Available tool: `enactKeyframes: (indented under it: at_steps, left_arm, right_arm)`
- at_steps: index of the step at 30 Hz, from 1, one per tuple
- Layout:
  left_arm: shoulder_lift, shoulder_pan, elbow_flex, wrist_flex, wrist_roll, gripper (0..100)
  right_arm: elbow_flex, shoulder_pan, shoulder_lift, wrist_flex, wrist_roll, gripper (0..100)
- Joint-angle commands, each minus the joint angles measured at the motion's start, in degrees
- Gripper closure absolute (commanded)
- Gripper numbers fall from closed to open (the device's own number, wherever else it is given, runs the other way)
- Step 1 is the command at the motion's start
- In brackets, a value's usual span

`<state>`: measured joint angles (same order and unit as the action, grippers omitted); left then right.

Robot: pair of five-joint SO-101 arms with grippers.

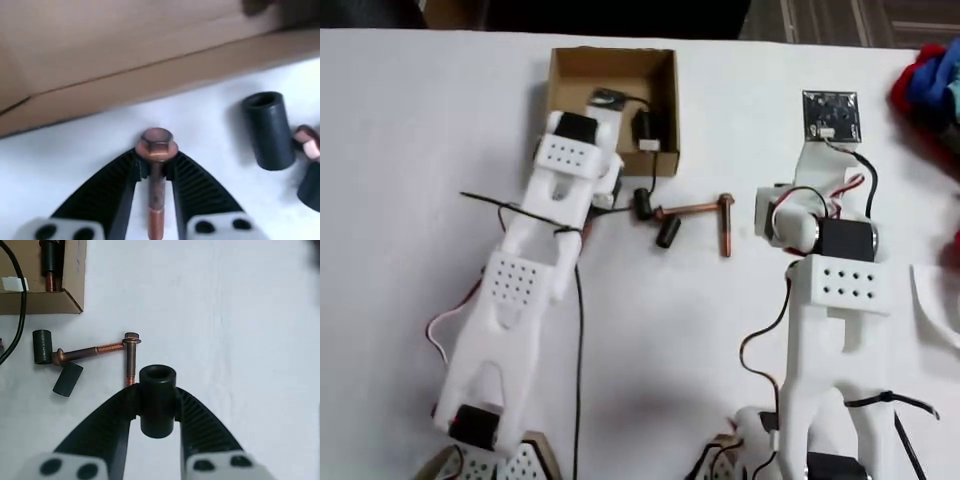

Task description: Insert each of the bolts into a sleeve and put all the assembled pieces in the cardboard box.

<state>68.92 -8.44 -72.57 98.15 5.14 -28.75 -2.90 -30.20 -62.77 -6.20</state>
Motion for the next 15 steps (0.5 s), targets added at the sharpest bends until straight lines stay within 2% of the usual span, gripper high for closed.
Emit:
enactKeyframes:
  at_steps: [1, 5, 9, 15]
  left_arm:
    - [-0.2, 0.5, -0.7, -1.7, -0.1, 89]
    - [-0.8, 0.5, -1.2, -1.1, -2.6, 98]
    - [-4.1, 0.3, -5.8, 3.9, -2.5, 97]
    - [-15.1, -0.1, -9.6, 4.3, -2.4, 97]
  right_arm:
    - [0.4, -0.3, -2.0, 1.0, 0.5, 97.8]
    - [0.2, -0.1, -2.0, 1.0, 0.5, 97.8]
    - [-3.3, 0.0, -2.4, 4.6, 0.6, 97.8]
    - [-7.2, 0.0, -2.5, 9.3, 0.6, 97.8]
